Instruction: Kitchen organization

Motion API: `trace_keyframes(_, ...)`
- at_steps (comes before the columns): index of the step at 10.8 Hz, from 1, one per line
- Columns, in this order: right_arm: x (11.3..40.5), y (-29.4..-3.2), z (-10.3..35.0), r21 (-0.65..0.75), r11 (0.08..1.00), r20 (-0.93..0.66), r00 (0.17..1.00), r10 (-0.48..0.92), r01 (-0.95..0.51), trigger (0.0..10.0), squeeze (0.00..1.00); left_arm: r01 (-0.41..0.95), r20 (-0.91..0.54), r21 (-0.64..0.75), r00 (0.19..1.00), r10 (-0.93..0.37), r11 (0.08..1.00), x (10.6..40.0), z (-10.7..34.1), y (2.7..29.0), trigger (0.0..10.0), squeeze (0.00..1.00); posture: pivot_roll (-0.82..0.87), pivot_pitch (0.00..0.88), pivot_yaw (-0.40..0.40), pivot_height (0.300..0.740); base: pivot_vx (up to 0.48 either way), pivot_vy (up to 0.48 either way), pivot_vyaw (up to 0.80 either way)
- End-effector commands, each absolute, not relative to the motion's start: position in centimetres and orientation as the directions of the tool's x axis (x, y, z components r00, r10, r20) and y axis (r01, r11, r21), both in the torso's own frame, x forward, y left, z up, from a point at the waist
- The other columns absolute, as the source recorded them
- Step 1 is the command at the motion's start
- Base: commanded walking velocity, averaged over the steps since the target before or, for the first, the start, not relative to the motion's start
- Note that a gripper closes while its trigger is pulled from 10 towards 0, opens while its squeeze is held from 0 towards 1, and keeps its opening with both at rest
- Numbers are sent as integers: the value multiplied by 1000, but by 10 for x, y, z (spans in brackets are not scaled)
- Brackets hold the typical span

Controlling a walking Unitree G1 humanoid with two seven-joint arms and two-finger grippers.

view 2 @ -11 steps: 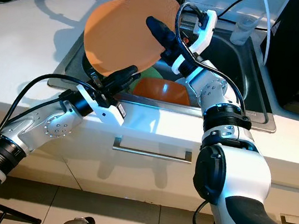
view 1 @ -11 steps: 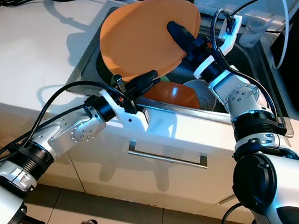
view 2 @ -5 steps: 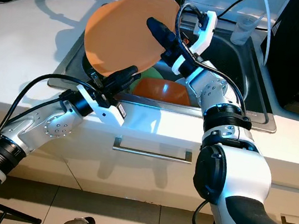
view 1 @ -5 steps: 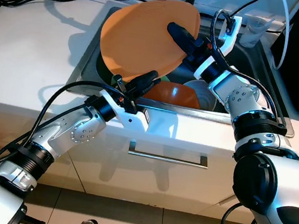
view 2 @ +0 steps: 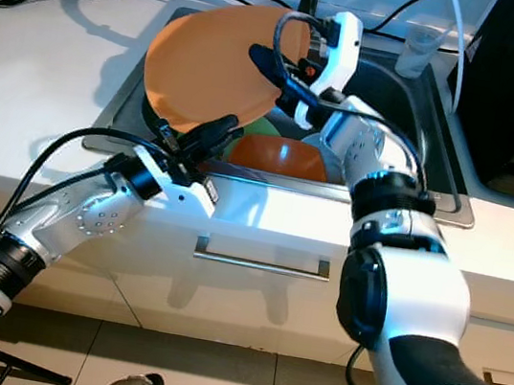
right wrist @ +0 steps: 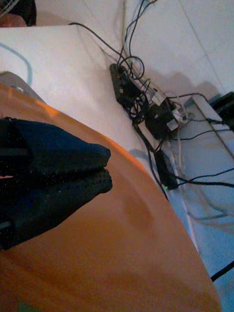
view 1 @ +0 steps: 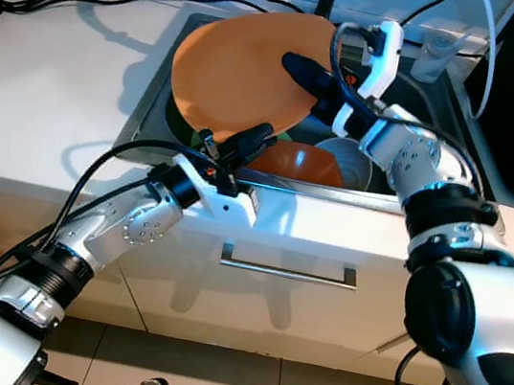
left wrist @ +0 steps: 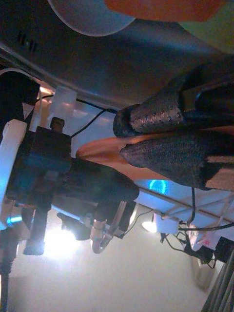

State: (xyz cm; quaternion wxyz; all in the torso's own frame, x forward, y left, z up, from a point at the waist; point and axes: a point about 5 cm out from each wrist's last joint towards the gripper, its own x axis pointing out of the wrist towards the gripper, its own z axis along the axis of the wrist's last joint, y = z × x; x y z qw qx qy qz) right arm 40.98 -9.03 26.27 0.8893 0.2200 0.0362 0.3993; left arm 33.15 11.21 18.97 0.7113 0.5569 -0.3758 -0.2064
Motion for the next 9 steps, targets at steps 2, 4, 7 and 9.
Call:
trace_keyframes(2, 409, -123, 214, 488, 723, -136, 775, 617, -489, 0, 0, -160, 389, 916, 578, -717, 368, 326, 199, 105, 0, 0, 4, 164, -43, 740, 0, 0, 0)
trace_keyframes(4, 409, -122, 212, 503, 716, -137, 774, 619, -484, 0, 0, -161, 391, 915, 579, -716, 369, 326, 199, 104, 0, 0, 5, 164, -43, 740, 0, 0, 0)
trace_keyframes(7, 409, -121, 212, 506, 714, -140, 771, 621, -484, 0, 0, -162, 389, 916, 580, -716, 366, 326, 198, 105, 0, 0, 7, 162, -43, 740, 0, 0, 0)
trace_keyframes(9, 408, -122, 211, 506, 715, -146, 770, 621, -482, 0, 0, -162, 387, 917, 582, -715, 365, 326, 197, 105, 0, 0, 4, 161, -45, 740, 0, 0, 0)
